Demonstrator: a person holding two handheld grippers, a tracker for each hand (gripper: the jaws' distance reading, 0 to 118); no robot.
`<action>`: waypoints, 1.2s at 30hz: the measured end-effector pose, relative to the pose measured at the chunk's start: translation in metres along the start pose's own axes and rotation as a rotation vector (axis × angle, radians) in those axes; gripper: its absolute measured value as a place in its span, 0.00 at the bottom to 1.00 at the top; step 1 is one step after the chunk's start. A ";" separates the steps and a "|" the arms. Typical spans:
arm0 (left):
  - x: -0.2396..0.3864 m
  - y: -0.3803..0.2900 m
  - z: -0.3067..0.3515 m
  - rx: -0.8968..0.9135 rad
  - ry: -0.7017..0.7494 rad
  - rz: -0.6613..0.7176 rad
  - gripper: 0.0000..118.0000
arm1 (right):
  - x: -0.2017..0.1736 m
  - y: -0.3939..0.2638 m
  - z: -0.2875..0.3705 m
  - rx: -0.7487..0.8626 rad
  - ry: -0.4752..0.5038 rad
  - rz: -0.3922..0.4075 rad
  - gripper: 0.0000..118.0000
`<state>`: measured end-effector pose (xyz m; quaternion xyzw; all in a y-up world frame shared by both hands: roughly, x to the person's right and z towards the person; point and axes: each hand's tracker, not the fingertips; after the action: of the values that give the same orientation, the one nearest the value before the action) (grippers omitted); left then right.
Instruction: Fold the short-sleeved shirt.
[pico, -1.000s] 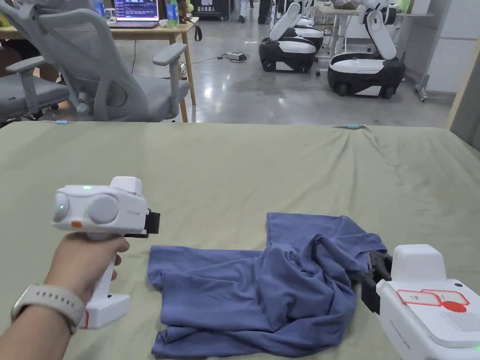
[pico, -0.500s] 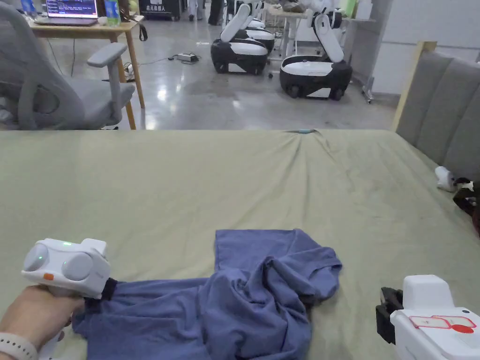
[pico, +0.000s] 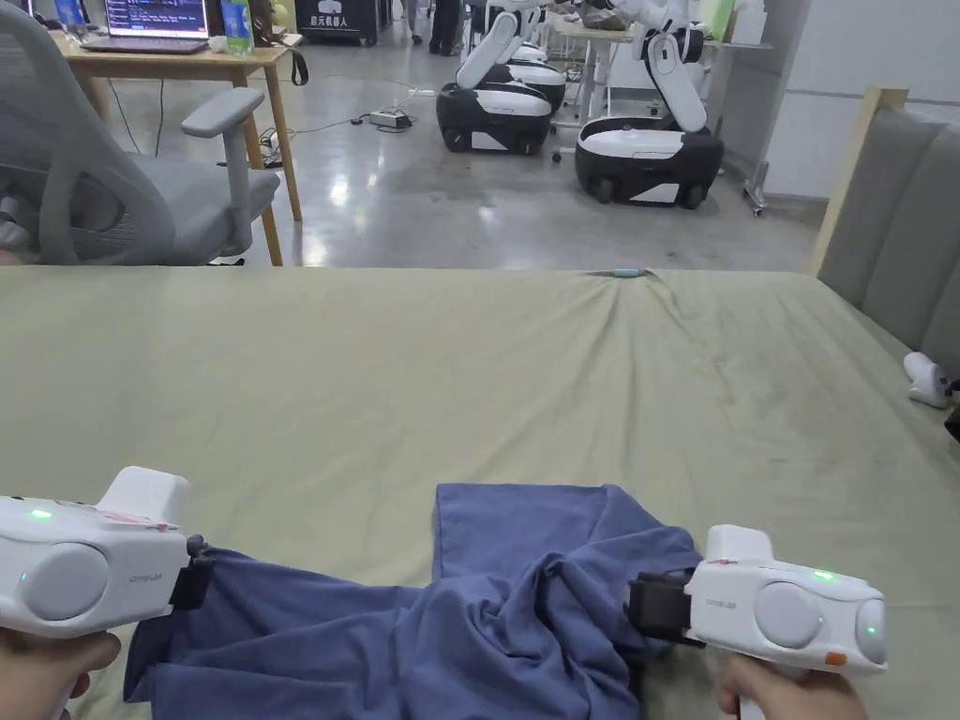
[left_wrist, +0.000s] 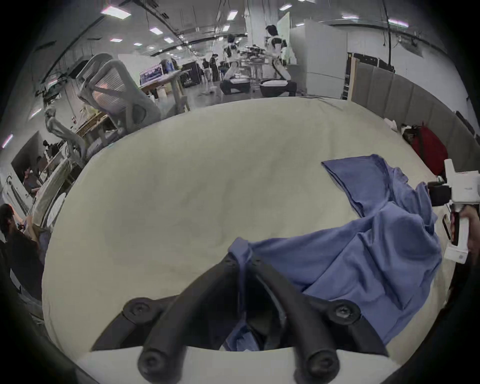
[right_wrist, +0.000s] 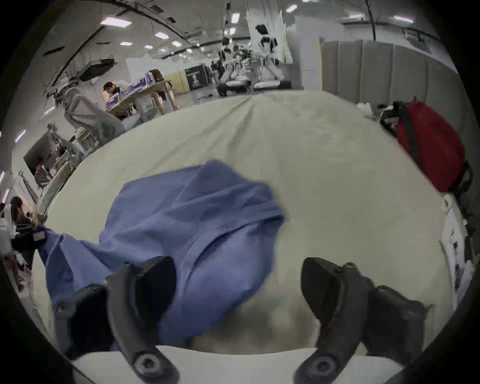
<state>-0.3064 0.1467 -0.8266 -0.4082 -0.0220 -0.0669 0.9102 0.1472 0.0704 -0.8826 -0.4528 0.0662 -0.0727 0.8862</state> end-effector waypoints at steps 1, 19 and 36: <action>0.000 0.000 0.000 0.001 0.000 -0.001 0.01 | -0.007 -0.004 -0.005 -0.055 0.038 0.006 0.66; -0.044 0.065 0.114 0.341 0.286 -0.121 0.01 | -0.039 0.080 0.188 0.457 -0.179 0.220 0.03; -0.125 0.232 0.253 0.703 0.486 0.007 0.01 | -0.104 0.232 0.360 0.883 -0.336 0.342 0.03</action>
<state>-0.3937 0.5013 -0.8415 -0.0454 0.1732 -0.1467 0.9728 0.1271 0.5099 -0.8566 -0.0228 -0.0412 0.1266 0.9908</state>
